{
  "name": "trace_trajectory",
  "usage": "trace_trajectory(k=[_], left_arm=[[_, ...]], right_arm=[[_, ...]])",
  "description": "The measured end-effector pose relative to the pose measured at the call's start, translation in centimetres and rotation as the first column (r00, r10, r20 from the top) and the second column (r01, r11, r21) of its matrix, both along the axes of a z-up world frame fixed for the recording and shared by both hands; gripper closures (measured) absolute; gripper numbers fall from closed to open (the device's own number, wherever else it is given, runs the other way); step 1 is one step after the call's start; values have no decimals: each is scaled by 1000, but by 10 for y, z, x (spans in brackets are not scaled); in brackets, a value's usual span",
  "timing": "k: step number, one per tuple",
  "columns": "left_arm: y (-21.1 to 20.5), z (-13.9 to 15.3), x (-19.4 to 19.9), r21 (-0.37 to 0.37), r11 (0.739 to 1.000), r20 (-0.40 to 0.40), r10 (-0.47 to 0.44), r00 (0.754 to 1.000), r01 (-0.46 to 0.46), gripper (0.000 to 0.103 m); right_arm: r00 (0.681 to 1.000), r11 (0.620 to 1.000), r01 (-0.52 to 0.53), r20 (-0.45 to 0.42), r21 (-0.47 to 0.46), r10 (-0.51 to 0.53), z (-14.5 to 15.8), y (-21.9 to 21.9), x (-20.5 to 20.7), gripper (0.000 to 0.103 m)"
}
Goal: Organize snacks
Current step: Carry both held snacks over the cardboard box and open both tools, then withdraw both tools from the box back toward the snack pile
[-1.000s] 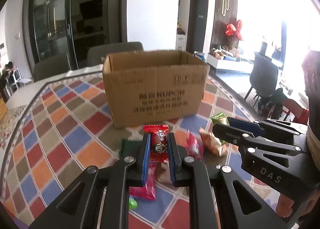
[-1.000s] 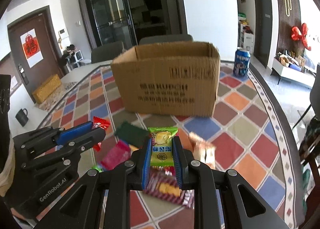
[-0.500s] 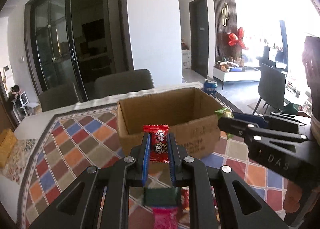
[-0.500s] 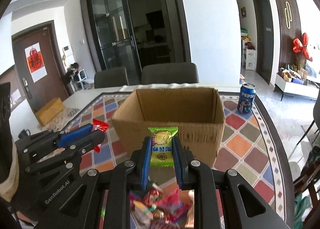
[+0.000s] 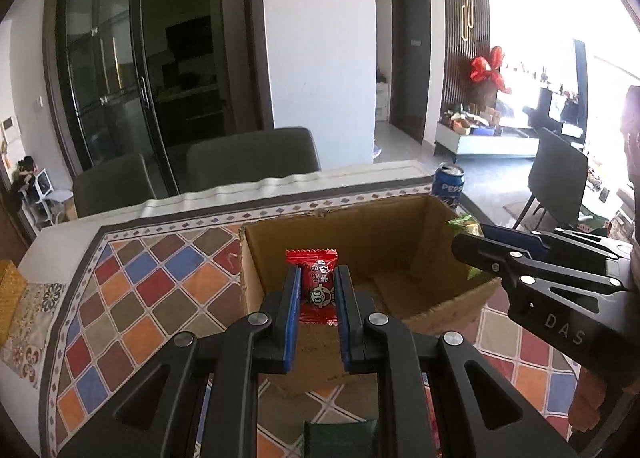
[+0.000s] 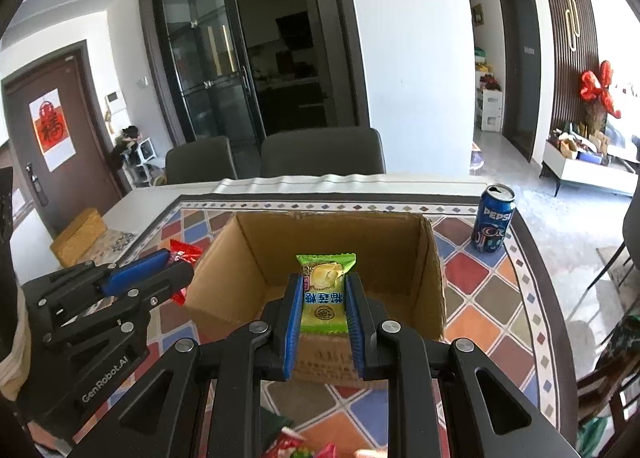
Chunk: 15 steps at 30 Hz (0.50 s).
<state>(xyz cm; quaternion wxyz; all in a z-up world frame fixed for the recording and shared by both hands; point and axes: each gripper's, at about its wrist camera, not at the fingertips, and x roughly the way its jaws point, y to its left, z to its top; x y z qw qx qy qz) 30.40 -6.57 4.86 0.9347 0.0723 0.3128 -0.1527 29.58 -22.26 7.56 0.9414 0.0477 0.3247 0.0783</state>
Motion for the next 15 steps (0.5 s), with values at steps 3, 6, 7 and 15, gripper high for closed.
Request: trace_trajectory(k=[3, 6, 7, 15], left_arm=[[-2, -8, 17, 5, 1000, -51, -5, 999, 5, 85], [-3, -16, 29, -1, 1000, -97, -7, 995, 7, 85], [-3, -17, 30, 1, 1000, -103, -5, 995, 5, 85], [5, -14, 21, 8, 999, -94, 40, 995, -40, 56]], right_arm=[[999, 1000, 4, -32, -2, -5, -5, 0, 16, 81], [997, 1000, 13, -72, 12, -12, -11, -2, 30, 81], [997, 1000, 14, -76, 9, -13, -12, -2, 32, 81], [994, 996, 80, -77, -24, -82, -12, -5, 31, 59]])
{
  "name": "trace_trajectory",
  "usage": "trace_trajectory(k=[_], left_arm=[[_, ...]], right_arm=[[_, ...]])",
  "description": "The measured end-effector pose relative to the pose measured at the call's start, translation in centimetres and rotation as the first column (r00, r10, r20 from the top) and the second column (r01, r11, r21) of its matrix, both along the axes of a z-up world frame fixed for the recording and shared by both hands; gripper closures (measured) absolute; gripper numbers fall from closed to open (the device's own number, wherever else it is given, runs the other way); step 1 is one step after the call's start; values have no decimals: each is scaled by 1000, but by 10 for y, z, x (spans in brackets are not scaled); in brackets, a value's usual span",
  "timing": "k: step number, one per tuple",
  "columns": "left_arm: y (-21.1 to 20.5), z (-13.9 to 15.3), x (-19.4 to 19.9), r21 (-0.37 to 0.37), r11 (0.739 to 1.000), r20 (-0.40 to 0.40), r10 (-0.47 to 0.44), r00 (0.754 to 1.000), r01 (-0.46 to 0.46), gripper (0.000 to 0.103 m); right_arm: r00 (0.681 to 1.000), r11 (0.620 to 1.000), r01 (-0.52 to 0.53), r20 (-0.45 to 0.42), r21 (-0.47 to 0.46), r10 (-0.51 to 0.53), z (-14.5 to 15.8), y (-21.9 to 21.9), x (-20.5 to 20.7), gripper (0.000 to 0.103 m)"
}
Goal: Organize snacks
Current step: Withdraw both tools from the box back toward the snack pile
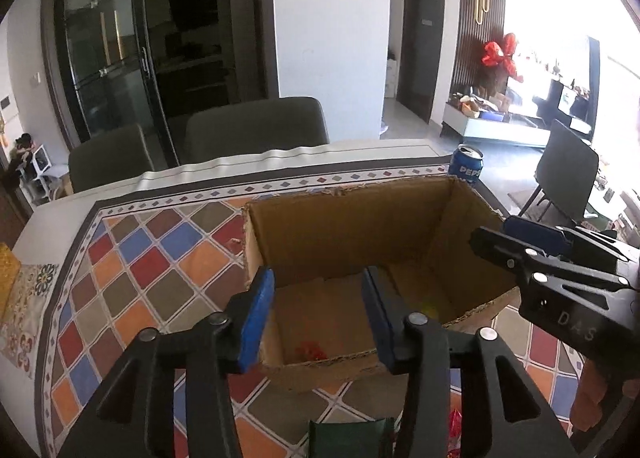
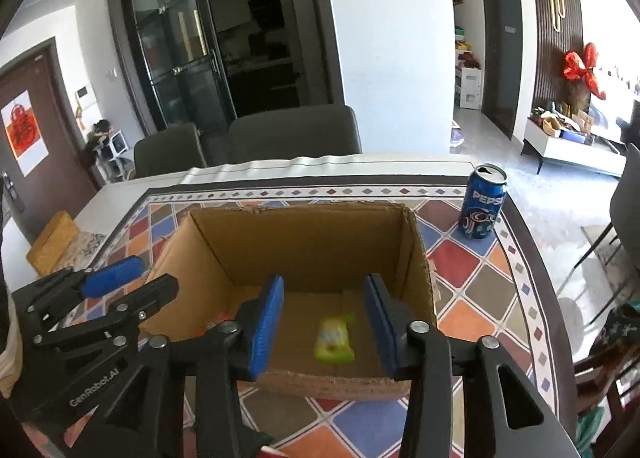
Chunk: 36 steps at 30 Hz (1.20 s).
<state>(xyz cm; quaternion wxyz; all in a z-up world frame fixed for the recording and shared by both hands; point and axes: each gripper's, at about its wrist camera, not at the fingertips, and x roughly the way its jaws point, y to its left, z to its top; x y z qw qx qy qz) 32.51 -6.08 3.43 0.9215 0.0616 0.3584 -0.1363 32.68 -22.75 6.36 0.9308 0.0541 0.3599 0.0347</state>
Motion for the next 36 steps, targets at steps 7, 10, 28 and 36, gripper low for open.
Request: trace_trajectory(k=[7, 10, 28, 36], left_arm=[[8, 16, -32, 6, 1000, 42, 22, 999, -22, 49], [11, 24, -49, 25, 999, 79, 24, 997, -26, 46], [39, 30, -139, 50, 998, 165, 37, 986, -45, 34], [51, 4, -167, 51, 998, 106, 42, 993, -48, 33]], right_arm=[[998, 999, -48, 27, -2, 48, 9, 6, -26, 59], [997, 998, -66, 45, -5, 67, 14, 8, -39, 59], [976, 982, -186, 108, -30, 188, 19, 36, -125, 52], [969, 970, -242, 54, -15, 242, -1, 48, -147, 51]])
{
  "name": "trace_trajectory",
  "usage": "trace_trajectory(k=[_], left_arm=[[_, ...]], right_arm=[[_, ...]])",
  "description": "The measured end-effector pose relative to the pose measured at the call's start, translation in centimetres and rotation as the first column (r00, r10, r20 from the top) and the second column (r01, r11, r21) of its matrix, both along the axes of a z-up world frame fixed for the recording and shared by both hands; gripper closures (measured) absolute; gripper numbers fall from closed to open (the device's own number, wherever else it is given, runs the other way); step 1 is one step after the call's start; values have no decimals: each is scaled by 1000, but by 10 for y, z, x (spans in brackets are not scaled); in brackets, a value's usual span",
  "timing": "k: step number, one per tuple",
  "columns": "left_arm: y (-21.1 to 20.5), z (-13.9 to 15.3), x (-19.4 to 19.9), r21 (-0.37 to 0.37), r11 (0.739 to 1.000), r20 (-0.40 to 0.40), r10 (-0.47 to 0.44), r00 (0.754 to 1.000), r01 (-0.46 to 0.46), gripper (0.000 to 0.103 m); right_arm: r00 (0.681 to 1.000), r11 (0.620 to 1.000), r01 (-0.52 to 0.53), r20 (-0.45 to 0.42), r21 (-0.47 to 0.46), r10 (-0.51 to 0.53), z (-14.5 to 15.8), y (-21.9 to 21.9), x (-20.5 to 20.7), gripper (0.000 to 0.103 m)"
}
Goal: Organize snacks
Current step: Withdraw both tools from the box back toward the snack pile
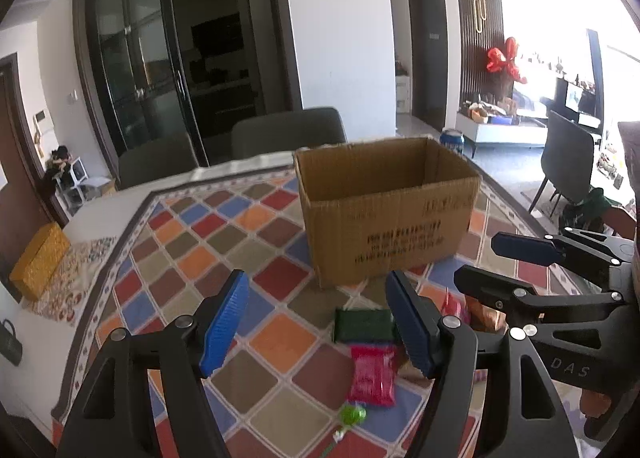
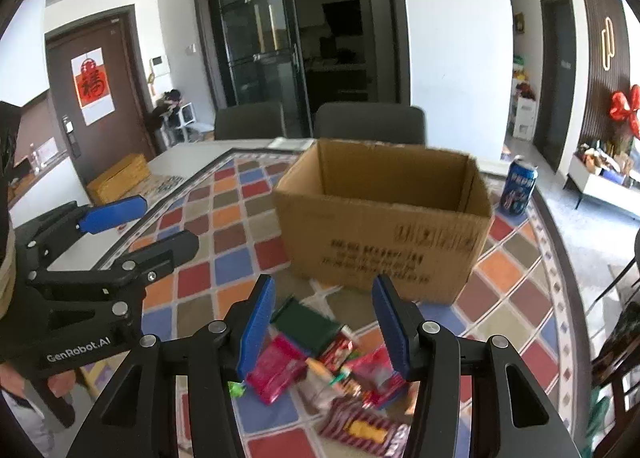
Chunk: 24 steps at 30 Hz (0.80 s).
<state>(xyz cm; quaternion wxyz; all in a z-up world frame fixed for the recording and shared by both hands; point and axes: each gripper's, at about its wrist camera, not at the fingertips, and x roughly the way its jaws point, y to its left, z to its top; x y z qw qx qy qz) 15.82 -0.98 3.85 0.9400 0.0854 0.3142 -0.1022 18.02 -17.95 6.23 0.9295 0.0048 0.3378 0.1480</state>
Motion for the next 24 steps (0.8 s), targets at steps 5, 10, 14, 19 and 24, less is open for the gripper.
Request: trace_trajectory(k=[5, 10, 14, 19, 24], left_arm=[[3, -15, -19, -3, 1000, -40, -4, 999, 4, 33], [5, -33, -29, -8, 1000, -94, -10, 996, 9, 33], [5, -51, -35, 2, 1000, -139, -11, 990, 12, 33], [3, -74, -41, 15, 1000, -183, -21, 983, 24, 33], [6, -93, -47, -4, 1000, -214, -11, 977, 11, 33]], right_arm=[[999, 1000, -12, -44, 18, 12, -14, 3, -12, 51], [996, 999, -30, -87, 20, 31, -31, 8, -25, 51], [994, 1000, -26, -110, -8, 25, -48, 12, -34, 51], [986, 999, -31, -165, -18, 28, -74, 12, -42, 51], [977, 1000, -27, -210, -10, 24, -95, 12, -44, 51]])
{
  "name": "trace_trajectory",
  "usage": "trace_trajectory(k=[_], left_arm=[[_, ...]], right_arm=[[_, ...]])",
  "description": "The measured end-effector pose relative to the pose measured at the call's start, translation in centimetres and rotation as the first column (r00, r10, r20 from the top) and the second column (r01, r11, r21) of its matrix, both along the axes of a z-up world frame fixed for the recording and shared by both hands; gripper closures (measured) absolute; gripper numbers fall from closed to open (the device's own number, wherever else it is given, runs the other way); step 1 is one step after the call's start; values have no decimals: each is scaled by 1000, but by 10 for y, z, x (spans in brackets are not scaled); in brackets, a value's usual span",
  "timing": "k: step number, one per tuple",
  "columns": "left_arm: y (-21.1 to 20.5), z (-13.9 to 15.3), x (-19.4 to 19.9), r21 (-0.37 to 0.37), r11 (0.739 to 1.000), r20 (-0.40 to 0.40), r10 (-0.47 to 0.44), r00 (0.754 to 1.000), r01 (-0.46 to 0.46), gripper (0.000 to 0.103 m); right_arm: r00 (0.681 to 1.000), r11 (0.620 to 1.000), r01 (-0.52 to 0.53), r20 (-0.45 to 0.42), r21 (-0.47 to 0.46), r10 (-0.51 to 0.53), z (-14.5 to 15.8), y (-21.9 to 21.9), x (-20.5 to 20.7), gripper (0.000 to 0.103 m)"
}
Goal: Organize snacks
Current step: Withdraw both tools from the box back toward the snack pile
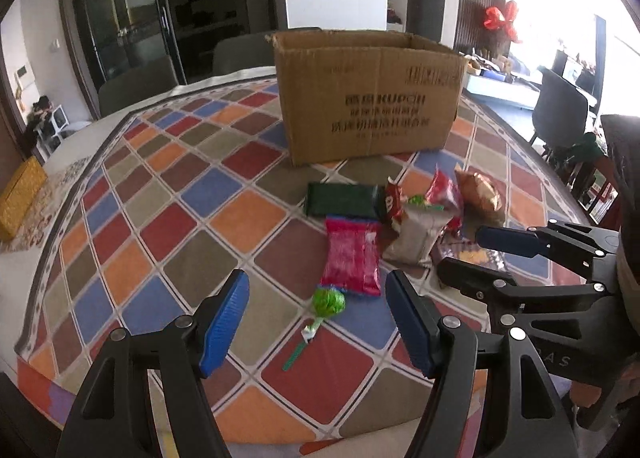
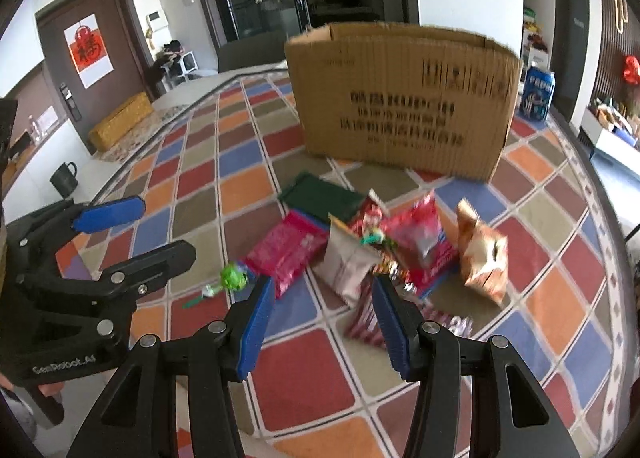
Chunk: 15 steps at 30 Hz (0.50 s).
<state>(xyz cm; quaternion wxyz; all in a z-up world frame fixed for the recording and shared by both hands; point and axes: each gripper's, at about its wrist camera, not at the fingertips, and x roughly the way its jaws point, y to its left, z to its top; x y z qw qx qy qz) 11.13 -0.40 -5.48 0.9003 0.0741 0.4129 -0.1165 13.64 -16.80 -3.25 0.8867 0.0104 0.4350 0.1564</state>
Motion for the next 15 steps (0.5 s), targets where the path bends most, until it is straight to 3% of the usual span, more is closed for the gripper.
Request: trace_trajectory(k=[6, 11, 15], left_arm=[[6, -23, -4, 10, 1000, 11, 14, 1000, -14, 33], [4, -35, -5, 27, 1000, 47, 3, 999, -4, 34], [2, -45, 3, 13, 1000, 20, -12, 1000, 12, 39]], right_arm=[[1000, 1000, 13, -3, -10, -13, -18, 4, -5, 51], [999, 999, 17, 46, -43, -15, -21, 7, -7, 51], [998, 999, 9, 56, -50, -6, -26, 10, -1, 51]])
